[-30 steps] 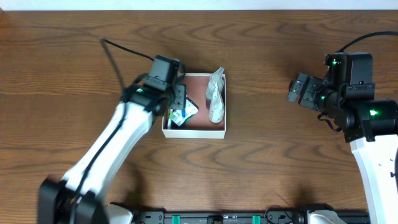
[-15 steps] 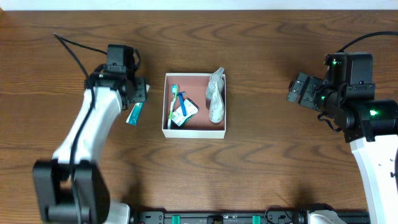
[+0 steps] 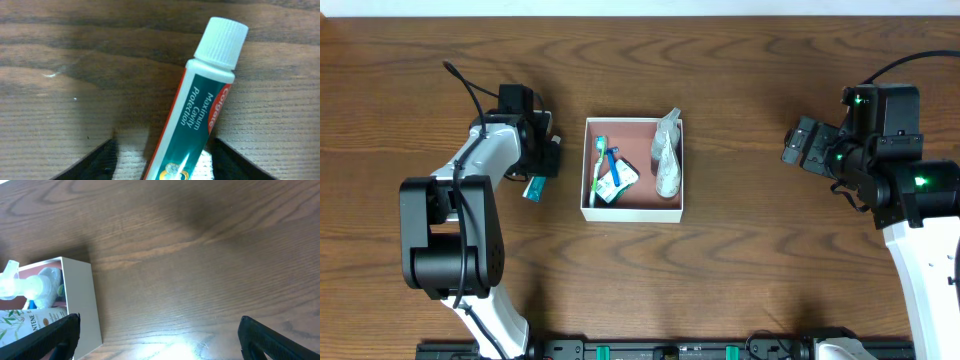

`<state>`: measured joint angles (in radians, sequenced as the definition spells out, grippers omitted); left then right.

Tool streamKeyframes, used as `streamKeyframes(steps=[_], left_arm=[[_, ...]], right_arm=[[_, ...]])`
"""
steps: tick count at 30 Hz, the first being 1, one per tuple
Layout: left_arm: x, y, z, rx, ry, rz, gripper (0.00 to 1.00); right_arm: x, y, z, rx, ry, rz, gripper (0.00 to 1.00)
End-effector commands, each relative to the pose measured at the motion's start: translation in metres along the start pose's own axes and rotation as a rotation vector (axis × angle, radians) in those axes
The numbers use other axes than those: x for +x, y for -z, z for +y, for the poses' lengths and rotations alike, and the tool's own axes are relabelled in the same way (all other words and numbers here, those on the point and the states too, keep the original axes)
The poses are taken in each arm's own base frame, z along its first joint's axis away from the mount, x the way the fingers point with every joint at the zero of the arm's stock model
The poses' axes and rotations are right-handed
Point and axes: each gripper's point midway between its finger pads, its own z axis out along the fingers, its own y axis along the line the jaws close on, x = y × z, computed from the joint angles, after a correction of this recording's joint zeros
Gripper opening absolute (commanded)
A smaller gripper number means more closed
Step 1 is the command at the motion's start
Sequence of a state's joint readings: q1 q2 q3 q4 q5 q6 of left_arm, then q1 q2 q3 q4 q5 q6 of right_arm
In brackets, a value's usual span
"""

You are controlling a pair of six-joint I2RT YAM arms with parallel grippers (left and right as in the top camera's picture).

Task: Pack container
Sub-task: 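Move left gripper to the Colgate toothpaste tube and grasp it, then place the Colgate tube into the box and release it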

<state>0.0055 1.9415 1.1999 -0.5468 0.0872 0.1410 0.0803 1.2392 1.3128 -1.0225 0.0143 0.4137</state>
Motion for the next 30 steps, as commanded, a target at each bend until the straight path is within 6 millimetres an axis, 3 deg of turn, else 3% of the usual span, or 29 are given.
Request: streamKeyframes(steps=[1, 4, 9, 13, 17, 21, 25, 27, 30], left_arm=[[0.012, -0.014, -0.003, 0.022, -0.022, 0.047, 0.40], [0.013, -0.014, -0.003, 0.022, -0.006, 0.052, 0.23], [0.014, -0.004, -0.003, 0.021, 0.032, 0.052, 0.15], [0.009, 0.022, -0.004, 0.019, 0.058, 0.015, 0.14], [0.000, 0.071, -0.012, 0.042, 0.064, -0.074, 0.13], [-0.007, 0.133, -0.041, 0.140, 0.064, -0.215, 0.14], [-0.008, 0.177, -0.073, 0.194, 0.025, -0.328, 0.14], [-0.007, 0.186, -0.090, 0.216, -0.005, -0.350, 0.14], [-0.008, 0.184, -0.109, 0.228, -0.018, -0.353, 0.14]], right_arm=[[-0.001, 0.001, -0.001, -0.001, -0.019, -0.005, 0.99], [-0.001, 0.001, -0.002, -0.001, -0.019, -0.005, 0.99], [-0.001, 0.001, -0.001, -0.001, -0.019, -0.005, 0.99], [-0.001, 0.001, -0.001, -0.001, -0.019, -0.005, 0.99], [-0.001, 0.001, -0.001, -0.002, -0.019, -0.006, 0.99], [-0.001, 0.001, -0.002, -0.001, -0.019, -0.005, 0.99], [-0.001, 0.001, -0.002, -0.001, -0.019, -0.005, 0.99], [-0.001, 0.001, -0.001, -0.001, -0.019, -0.005, 0.99], [-0.001, 0.001, -0.001, -0.001, -0.019, -0.005, 0.99]])
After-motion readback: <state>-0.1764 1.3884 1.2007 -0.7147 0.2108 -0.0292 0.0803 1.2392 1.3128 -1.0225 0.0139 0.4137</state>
